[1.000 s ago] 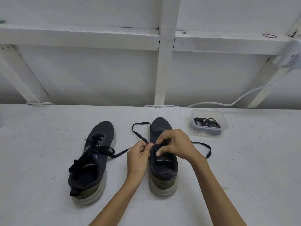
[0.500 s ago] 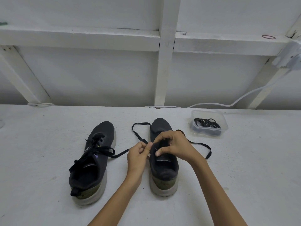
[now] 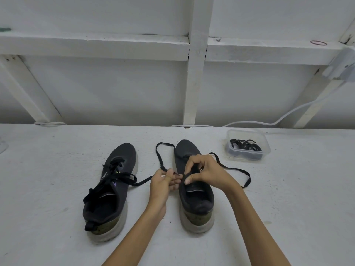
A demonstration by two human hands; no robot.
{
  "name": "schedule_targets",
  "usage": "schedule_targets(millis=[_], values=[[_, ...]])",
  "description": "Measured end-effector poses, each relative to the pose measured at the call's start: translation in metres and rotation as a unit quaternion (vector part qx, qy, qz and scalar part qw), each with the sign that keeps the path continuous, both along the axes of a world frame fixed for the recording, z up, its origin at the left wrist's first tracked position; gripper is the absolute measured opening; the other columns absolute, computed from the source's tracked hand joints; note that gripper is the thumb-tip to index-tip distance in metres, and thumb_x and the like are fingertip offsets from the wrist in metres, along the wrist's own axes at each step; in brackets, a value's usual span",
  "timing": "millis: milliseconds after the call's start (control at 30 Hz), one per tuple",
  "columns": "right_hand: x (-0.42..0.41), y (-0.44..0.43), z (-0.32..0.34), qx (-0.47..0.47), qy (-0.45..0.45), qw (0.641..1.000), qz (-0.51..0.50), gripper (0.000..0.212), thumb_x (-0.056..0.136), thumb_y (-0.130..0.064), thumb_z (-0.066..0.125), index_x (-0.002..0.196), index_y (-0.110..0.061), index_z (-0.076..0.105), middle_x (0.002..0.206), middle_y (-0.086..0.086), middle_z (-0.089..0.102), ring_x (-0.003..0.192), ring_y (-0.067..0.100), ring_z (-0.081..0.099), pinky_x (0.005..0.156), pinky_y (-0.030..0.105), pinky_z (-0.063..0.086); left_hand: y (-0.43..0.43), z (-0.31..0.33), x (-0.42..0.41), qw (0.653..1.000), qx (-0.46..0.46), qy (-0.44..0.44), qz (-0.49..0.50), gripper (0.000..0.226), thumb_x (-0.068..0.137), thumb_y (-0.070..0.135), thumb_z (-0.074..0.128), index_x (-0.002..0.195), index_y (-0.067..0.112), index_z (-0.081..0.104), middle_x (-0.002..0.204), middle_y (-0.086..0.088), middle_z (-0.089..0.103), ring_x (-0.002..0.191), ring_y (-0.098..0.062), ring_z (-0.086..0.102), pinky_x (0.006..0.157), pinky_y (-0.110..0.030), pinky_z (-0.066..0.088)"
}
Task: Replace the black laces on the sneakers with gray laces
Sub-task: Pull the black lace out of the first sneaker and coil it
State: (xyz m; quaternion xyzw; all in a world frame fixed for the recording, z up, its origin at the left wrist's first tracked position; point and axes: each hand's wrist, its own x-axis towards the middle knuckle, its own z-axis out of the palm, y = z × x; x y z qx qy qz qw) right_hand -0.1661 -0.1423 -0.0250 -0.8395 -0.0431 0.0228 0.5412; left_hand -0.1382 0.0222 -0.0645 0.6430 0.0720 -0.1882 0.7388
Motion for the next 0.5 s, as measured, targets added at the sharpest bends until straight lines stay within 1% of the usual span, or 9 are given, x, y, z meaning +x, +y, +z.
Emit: schedule_targets(millis=[67, 133, 200, 233, 267, 333, 400, 467, 500], values=[[-0.001, 0.003, 0.002, -0.004, 0.004, 1.000, 0.011, 0.023, 0.063, -0.004, 0.087, 0.079, -0.004, 0.071, 0.082, 0.009, 0.070, 0.074, 0.003, 0.058, 0.071, 0.017, 0.045, 0.005, 0.000, -0.002, 1.000, 0.000, -0.007, 0.002, 0.019, 0.097, 0.017, 0.055, 0.086, 0.002, 0.054, 0.070, -0.006, 0.071, 0.067, -0.019, 0.064, 0.056, -0.018, 0.052], [-0.001, 0.002, 0.002, -0.018, 0.002, 1.000, 0.006, 0.035, 0.061, -0.009, 0.090, 0.091, -0.013, 0.072, 0.091, -0.003, 0.070, 0.081, 0.002, 0.058, 0.073, 0.016, 0.045, 0.006, 0.001, -0.004, 1.000, 0.000, -0.018, 0.003, 0.021, 0.094, 0.021, 0.060, 0.086, 0.002, 0.058, 0.069, -0.007, 0.071, 0.065, -0.018, 0.064, 0.058, -0.019, 0.053], [-0.002, -0.004, 0.003, -0.012, 0.013, 1.000, -0.009, 0.049, 0.061, -0.015, 0.091, 0.105, -0.023, 0.069, 0.103, -0.015, 0.068, 0.092, 0.002, 0.058, 0.080, 0.019, 0.047, 0.006, 0.005, -0.005, 1.000, -0.012, -0.010, 0.016, 0.025, 0.093, 0.026, 0.062, 0.081, 0.004, 0.060, 0.068, -0.010, 0.070, 0.061, -0.017, 0.064, 0.060, -0.022, 0.055], [-0.004, -0.006, 0.004, 0.001, 0.015, 1.000, -0.020, 0.051, 0.064, -0.017, 0.091, 0.109, -0.026, 0.068, 0.108, -0.016, 0.067, 0.097, 0.003, 0.060, 0.084, 0.021, 0.049, 0.007, 0.006, -0.005, 1.000, -0.019, -0.004, 0.019, 0.029, 0.093, 0.029, 0.061, 0.078, 0.005, 0.060, 0.070, -0.011, 0.070, 0.062, -0.017, 0.065, 0.062, -0.024, 0.057], [-0.006, -0.009, 0.004, 0.017, 0.011, 0.999, -0.037, 0.047, 0.068, -0.019, 0.088, 0.110, -0.026, 0.068, 0.111, -0.014, 0.067, 0.101, 0.005, 0.061, 0.087, 0.023, 0.050, 0.007, 0.008, -0.005, 0.999, -0.029, 0.000, 0.021, 0.033, 0.094, 0.032, 0.059, 0.076, 0.004, 0.061, 0.072, -0.013, 0.071, 0.064, -0.018, 0.067, 0.065, -0.026, 0.058], [-0.011, -0.014, 0.004, 0.056, -0.015, 0.994, -0.097, 0.028, 0.079, -0.019, 0.080, 0.105, -0.020, 0.070, 0.109, -0.007, 0.068, 0.103, 0.010, 0.063, 0.086, 0.026, 0.053, 0.007, 0.010, -0.010, 0.998, -0.047, -0.017, 0.023, 0.034, 0.094, 0.032, 0.057, 0.078, 0.002, 0.064, 0.081, -0.013, 0.072, 0.077, -0.021, 0.070, 0.073, -0.028, 0.058], [-0.017, -0.019, 0.001, 0.066, -0.020, 0.985, -0.159, 0.011, 0.086, -0.019, 0.073, 0.094, -0.012, 0.071, 0.099, -0.002, 0.071, 0.095, 0.013, 0.067, 0.081, 0.027, 0.053, 0.006, 0.013, -0.019, 0.997, -0.035, -0.063, 0.006, 0.024, 0.091, 0.029, 0.062, 0.088, 0.006, 0.067, 0.094, -0.007, 0.074, 0.092, -0.017, 0.069, 0.082, -0.025, 0.054], [-0.022, -0.025, -0.004, 0.029, 0.023, 0.984, -0.176, 0.010, 0.085, -0.021, 0.074, 0.083, -0.012, 0.072, 0.084, -0.001, 0.073, 0.080, 0.011, 0.067, 0.077, 0.026, 0.051, 0.004, 0.013, -0.029, 0.994, -0.017, -0.106, -0.032, 0.016, 0.087, 0.019, 0.069, 0.101, 0.012, 0.068, 0.104, 0.001, 0.072, 0.101, -0.007, 0.066, 0.084, -0.018, 0.051], [-0.025, -0.026, -0.007, 0.007, 0.051, 0.985, -0.166, 0.011, 0.085, -0.023, 0.075, 0.079, -0.014, 0.073, 0.079, -0.002, 0.073, 0.075, 0.010, 0.066, 0.075, 0.026, 0.051, 0.002, 0.012, -0.033, 0.990, -0.004, -0.128, -0.058, 0.023, 0.086, 0.014, 0.071, 0.108, 0.016, 0.066, 0.109, 0.005, 0.070, 0.105, -0.002, 0.064, 0.085, -0.014, 0.049]])
